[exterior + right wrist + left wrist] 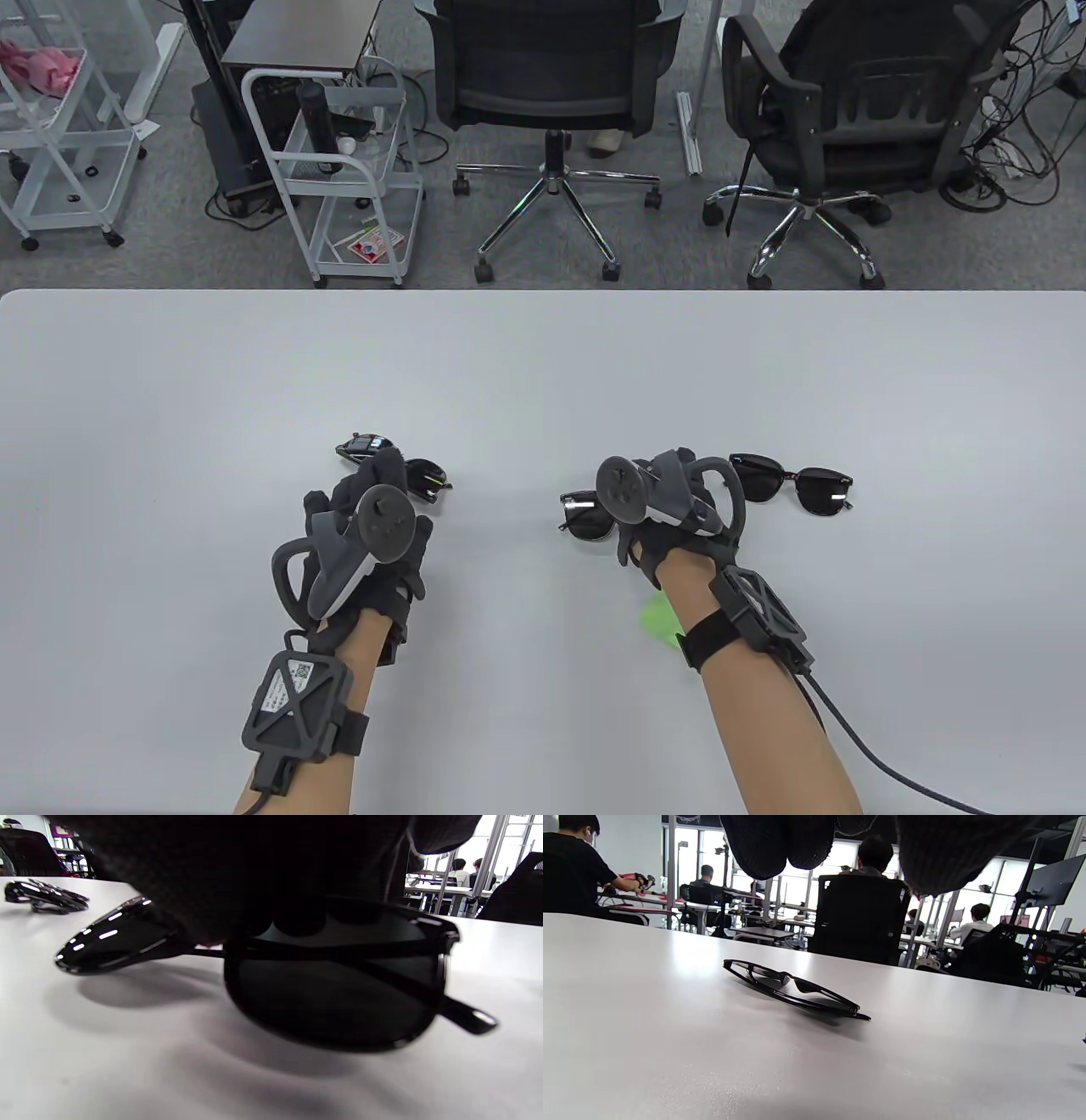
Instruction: Dust sunglasses
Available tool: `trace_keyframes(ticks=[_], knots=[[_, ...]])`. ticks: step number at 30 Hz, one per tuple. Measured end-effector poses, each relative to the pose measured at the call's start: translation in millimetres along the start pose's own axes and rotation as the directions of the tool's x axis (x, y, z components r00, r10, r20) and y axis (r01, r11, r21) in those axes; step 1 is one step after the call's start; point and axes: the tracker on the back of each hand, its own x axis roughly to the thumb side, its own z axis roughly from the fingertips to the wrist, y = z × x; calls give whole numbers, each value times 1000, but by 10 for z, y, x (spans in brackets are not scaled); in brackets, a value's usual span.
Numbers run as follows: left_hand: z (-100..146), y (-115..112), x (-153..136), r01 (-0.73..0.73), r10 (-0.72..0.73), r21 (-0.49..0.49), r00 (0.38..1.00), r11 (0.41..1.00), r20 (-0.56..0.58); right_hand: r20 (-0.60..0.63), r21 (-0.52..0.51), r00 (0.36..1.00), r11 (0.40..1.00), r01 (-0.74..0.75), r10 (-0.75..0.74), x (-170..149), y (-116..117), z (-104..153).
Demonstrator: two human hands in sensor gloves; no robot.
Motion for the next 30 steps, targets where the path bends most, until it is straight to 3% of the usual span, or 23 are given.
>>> trace_keyframes(ticks=[13,19,22,27,30], knots=[[-1,-111,114,53,-51,-53,998,997,42,0,41,1000,999,-3,3,14,112,-24],[3,-129,123,50,-47,-72,998,996,48,19,65,1000,998,10,-12,-2,52,17],[1,-132,121,47,-43,-70,998,996,50,35,52,998,998,45,-47,-49,-86,67],[-1,-136,125,40,-36,-80,998,996,53,-47,-80,988,987,140,-144,-507,-365,230],[-4,-139,125,38,-34,-79,998,996,54,-168,-112,982,991,71,-89,-947,-319,326]])
